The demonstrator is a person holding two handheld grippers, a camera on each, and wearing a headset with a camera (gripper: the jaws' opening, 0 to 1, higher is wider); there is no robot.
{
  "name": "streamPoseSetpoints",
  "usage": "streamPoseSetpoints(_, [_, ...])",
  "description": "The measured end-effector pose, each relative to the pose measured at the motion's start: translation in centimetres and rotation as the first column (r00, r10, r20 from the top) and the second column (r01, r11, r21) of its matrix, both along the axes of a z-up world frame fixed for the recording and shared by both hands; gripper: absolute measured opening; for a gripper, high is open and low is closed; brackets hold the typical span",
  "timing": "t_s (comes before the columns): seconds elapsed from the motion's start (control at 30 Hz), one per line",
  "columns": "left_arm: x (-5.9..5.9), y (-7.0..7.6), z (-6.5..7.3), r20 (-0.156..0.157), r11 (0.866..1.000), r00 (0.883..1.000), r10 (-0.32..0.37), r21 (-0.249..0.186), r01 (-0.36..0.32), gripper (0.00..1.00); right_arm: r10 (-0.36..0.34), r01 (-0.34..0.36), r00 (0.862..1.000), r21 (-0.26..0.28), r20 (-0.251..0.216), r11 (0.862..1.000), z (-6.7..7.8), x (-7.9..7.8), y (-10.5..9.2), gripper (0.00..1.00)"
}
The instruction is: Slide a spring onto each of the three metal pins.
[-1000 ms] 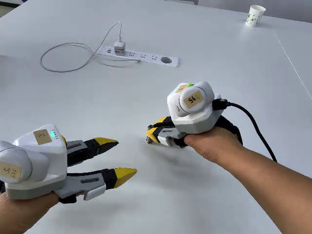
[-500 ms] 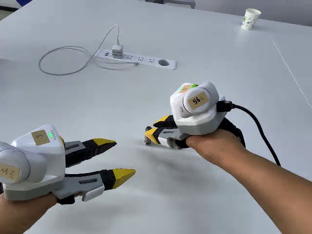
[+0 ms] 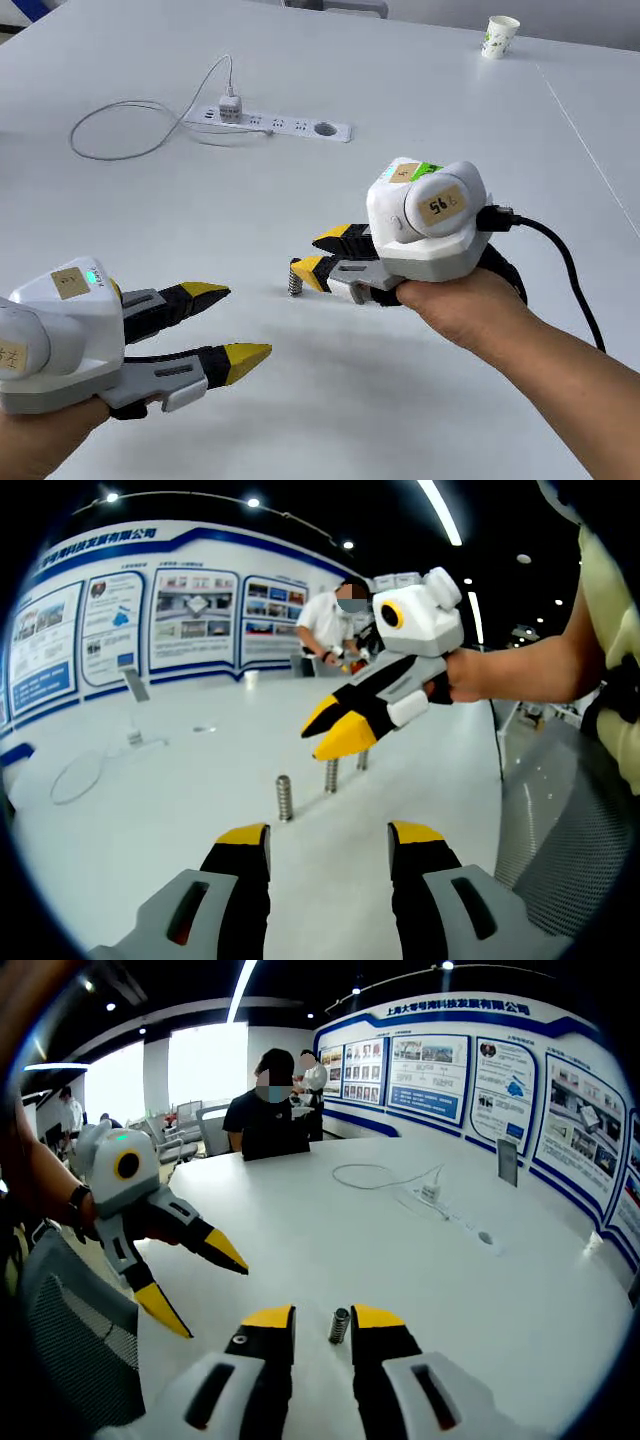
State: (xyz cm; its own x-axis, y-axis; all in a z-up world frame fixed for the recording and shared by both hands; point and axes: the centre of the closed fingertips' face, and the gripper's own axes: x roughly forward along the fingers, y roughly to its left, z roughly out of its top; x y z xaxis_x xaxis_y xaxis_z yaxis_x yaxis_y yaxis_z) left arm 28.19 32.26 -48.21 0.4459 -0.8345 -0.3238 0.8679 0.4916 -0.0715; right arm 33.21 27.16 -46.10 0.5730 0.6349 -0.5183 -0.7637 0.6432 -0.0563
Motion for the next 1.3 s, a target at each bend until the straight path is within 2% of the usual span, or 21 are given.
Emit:
streamPoseSetpoints(0.27, [-0.2, -0.2, 0.5, 0.006, 1.0, 1.0, -0.003, -0.004, 0.003, 0.5, 0.036, -0.036, 0.999, -0.001, 0.0, 0.999, 0.0, -2.3, -0.6, 0.25])
streamPoseSetpoints(0.37, [-0.2, -0.1, 0.6, 0.007, 1.0, 1.0, -0.001, -0.005, 0.001, 0.5, 0.035, -0.035, 0.999, 0.014, -0.003, 0.999, 0.1, -3.0, -1.1, 0.26])
streamPoseSetpoints(0.63, [-0.5, -0.4, 0.9, 0.013, 1.0, 1.0, -0.009, -0.005, 0.009, 0.52, -0.004, 0.004, 1.0, 0.026, -0.002, 1.0, -0.2, -4.6, -4.0, 0.28])
streamPoseSetpoints(1.03, [-0.8, -0.8, 1.1, 0.019, 1.0, 1.0, -0.02, 0.0, 0.02, 0.56, -0.104, 0.103, 0.994, 0.05, 0.021, 0.993, 0.0, -4.9, -8.8, 0.32])
streamPoseSetpoints(1.3, [-0.8, -0.6, 0.7, 0.008, 1.0, 1.0, -0.015, 0.005, 0.015, 0.57, -0.158, 0.156, 0.987, 0.052, 0.018, 0.986, -0.6, -5.5, -11.6, 0.37])
